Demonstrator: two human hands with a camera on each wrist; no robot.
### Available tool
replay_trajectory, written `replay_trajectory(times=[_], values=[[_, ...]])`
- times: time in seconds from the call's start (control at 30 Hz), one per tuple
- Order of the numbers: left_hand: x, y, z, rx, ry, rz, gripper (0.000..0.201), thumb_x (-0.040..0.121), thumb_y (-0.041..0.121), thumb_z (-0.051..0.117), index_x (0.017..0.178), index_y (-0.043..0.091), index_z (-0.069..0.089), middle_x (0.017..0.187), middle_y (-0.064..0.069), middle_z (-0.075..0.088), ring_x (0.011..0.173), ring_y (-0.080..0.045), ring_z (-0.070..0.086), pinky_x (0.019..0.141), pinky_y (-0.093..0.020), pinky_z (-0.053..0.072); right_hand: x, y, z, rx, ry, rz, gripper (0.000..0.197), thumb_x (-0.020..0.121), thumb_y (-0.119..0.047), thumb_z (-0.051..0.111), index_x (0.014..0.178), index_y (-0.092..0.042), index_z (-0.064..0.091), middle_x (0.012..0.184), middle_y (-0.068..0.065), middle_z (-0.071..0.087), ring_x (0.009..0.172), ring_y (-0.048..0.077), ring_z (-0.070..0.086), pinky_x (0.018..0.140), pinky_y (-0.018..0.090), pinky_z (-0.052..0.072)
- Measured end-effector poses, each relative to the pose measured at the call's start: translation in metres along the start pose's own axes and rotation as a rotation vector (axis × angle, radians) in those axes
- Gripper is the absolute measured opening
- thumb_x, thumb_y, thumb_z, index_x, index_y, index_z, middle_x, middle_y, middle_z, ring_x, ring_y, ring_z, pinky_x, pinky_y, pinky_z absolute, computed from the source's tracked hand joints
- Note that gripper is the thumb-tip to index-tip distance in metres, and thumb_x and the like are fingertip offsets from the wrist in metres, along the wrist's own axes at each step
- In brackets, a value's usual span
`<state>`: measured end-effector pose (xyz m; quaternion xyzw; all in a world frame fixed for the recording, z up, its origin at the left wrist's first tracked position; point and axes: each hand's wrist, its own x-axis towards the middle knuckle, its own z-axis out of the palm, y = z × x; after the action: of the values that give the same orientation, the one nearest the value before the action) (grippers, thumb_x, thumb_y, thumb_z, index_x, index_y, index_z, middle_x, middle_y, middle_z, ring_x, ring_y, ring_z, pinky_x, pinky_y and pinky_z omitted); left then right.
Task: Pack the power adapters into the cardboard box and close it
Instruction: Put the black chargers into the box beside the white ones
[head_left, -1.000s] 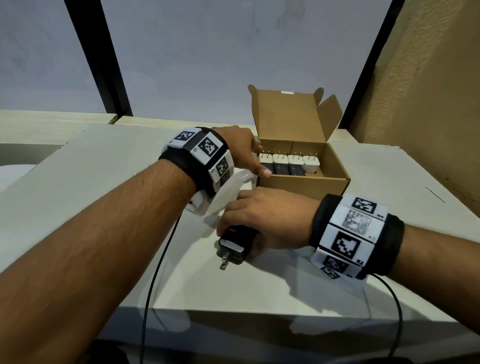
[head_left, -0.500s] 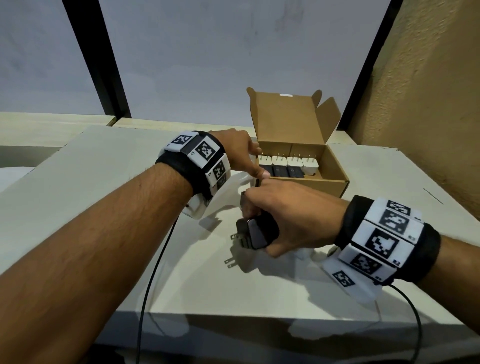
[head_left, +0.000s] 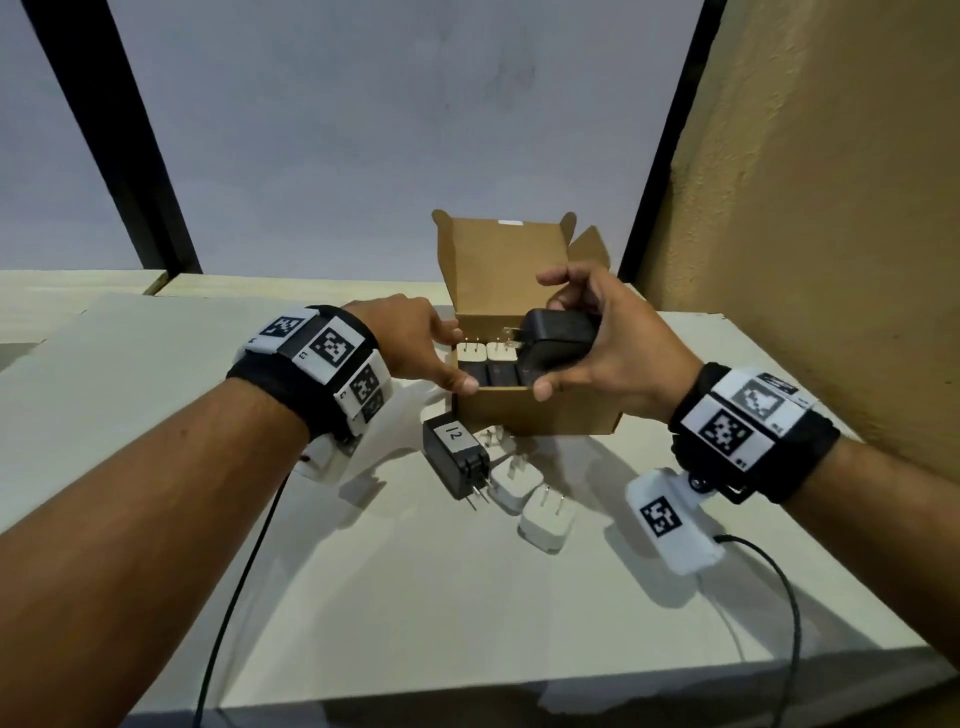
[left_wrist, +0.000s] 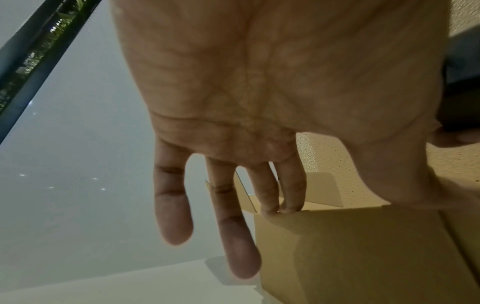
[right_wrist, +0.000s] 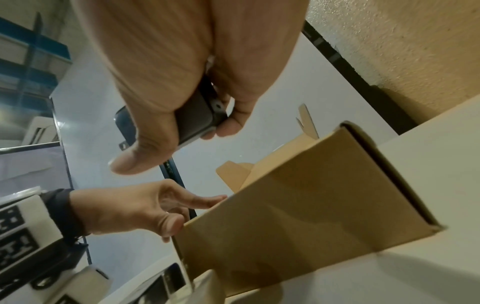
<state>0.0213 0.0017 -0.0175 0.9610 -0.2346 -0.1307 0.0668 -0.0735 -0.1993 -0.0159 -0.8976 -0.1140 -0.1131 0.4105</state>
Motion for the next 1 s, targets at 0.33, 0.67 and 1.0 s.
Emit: replay_trajectory(times=[0.33, 0.67, 1.0], values=[[0.006, 0.009, -0.007, 0.062, -0.015, -0.020, 0.086, 0.061, 0.072, 0.065, 0.133, 0.027, 0.052, 0.137, 0.006, 0.054, 0.122, -0.020, 0.051, 0.100, -0.038, 0.036, 0.010, 0.009, -0.004, -0.192, 0.109, -0.015, 0.044, 0.074, -0.027, 0.081, 0.111, -0.020, 0.059, 0.104, -0.004, 0.059, 0.097, 0.015, 0.060, 0.083, 0.025, 0.054], [0.004, 0.015, -0.010, 0.210, -0.009, -0.002, 0.083, 0.066, 0.073, 0.060, 0.136, 0.030, 0.048, 0.133, 0.005, 0.057, 0.122, -0.019, 0.050, 0.101, -0.037, 0.036, 0.045, 0.030, 0.001, -0.580, 0.111, 0.288, 0.052, 0.074, -0.041, 0.078, 0.118, -0.023, 0.059, 0.108, 0.002, 0.063, 0.100, 0.021, 0.060, 0.075, 0.028, 0.047], [0.004, 0.014, -0.009, 0.225, 0.013, 0.004, 0.083, 0.063, 0.075, 0.061, 0.134, 0.031, 0.051, 0.128, 0.008, 0.060, 0.117, -0.017, 0.052, 0.096, -0.034, 0.037, 0.051, 0.038, 0.013, -0.745, -0.229, 0.435, 0.030, 0.090, -0.037, 0.059, 0.105, -0.015, 0.073, 0.108, 0.006, 0.069, 0.101, 0.024, 0.062, 0.076, 0.029, 0.048]])
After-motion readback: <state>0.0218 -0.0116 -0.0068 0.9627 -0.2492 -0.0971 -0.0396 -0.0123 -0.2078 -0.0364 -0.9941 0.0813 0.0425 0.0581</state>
